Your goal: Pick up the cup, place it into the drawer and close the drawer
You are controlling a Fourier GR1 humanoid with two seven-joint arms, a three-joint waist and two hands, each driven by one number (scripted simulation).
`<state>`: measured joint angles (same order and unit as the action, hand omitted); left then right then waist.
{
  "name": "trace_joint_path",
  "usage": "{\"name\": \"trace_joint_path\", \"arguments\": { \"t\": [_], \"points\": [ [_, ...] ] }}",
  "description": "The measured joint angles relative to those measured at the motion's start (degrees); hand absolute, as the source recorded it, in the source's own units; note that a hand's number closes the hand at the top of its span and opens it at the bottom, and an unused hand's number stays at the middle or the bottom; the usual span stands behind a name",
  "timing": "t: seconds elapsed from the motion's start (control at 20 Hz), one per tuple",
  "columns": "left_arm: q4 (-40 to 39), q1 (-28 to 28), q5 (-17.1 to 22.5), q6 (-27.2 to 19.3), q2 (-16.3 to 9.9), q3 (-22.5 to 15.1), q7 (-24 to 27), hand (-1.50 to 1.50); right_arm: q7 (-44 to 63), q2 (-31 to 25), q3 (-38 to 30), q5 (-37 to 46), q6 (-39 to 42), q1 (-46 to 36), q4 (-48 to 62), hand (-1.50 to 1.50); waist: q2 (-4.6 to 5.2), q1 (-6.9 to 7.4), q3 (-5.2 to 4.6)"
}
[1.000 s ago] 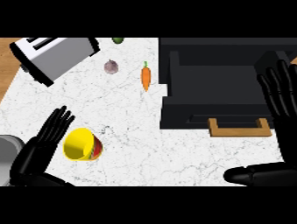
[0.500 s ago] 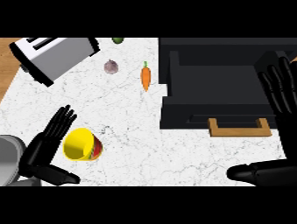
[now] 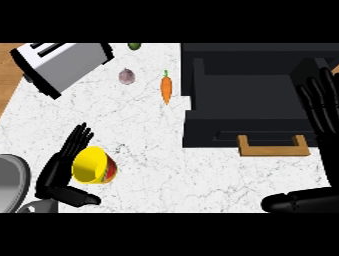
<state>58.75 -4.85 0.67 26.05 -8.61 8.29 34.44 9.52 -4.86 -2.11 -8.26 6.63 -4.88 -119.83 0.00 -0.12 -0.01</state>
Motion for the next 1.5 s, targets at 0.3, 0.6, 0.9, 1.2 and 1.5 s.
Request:
{"name": "trace_joint_path", "arguments": {
  "t": [0.3, 0.6, 0.9, 1.2, 1.5],
  "points": [
    [-8.5, -2.3, -1.6, -0.3, -2.4, 0.7, 5.1, -1.5, 1.7, -0.5, -1.1, -1.1, -0.1, -1.9, -0.1, -1.5, 0.02, -0.02, -0.01],
    [-17.8, -7.1, -3.6, -2.2, -2.9, 0.2, 9.3, -1.5, 0.3, 0.7, 0.8, 0.9, -0.4, -0.8, 0.0, -1.5, 0.04, -0.14, -0.01],
    [-19.8, -8.0, -2.8, -1.8, -2.6, -0.4, 9.9, -1.5, -0.3, 0.9, 0.6, 0.9, -0.3, 0.0, -0.1, -1.5, 0.02, -0.05, -0.02],
    [-23.9, -10.6, -1.6, -1.3, -2.3, -0.2, 10.8, -1.5, 1.4, 0.2, -0.2, -0.3, 0.0, -0.6, -0.8, -1.5, 0.04, -0.16, -0.02],
    [-26.6, -12.2, -0.3, 0.9, -1.5, -0.8, 10.6, -1.5, 1.9, 0.2, -0.3, -0.7, 0.1, -0.9, -0.9, -1.5, 0.06, -0.27, -0.01]
  ]
}}
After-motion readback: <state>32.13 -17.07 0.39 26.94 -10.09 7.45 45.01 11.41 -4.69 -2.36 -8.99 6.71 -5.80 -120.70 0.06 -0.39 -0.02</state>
